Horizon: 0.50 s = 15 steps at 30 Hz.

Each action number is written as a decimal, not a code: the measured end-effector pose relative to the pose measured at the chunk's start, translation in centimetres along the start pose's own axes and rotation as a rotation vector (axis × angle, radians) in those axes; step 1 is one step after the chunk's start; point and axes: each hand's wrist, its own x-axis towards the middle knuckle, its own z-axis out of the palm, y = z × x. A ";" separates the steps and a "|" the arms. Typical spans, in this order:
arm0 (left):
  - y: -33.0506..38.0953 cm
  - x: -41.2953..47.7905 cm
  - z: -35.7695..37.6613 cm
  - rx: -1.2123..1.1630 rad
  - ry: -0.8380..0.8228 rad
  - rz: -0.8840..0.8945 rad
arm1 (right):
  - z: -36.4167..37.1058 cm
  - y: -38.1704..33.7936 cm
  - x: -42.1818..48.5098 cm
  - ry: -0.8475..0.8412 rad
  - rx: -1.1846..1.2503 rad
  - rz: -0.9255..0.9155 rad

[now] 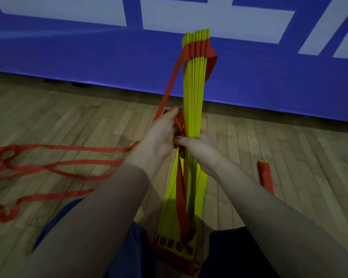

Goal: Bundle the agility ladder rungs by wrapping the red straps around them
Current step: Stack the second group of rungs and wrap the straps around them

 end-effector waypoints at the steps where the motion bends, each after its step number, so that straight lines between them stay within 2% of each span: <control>1: 0.1 0.4 -0.2 -0.009 0.003 0.039 | 0.0 0.3 0.1 -0.001 -0.008 0.003; 4: 0.2 1.1 0.0 -0.009 0.010 0.144 | 0.2 1.2 0.4 0.051 -0.048 0.017; 9: 1.0 0.4 0.3 -0.078 -0.061 0.074 | 0.4 2.3 0.0 -0.003 -0.084 0.029; 12: 2.6 -0.6 0.2 -0.140 -0.146 0.143 | 0.5 3.0 -0.3 -0.034 -0.168 0.030; 15: 2.9 -0.4 0.6 0.046 -0.016 0.315 | 1.2 3.8 -0.5 -0.045 -0.308 0.068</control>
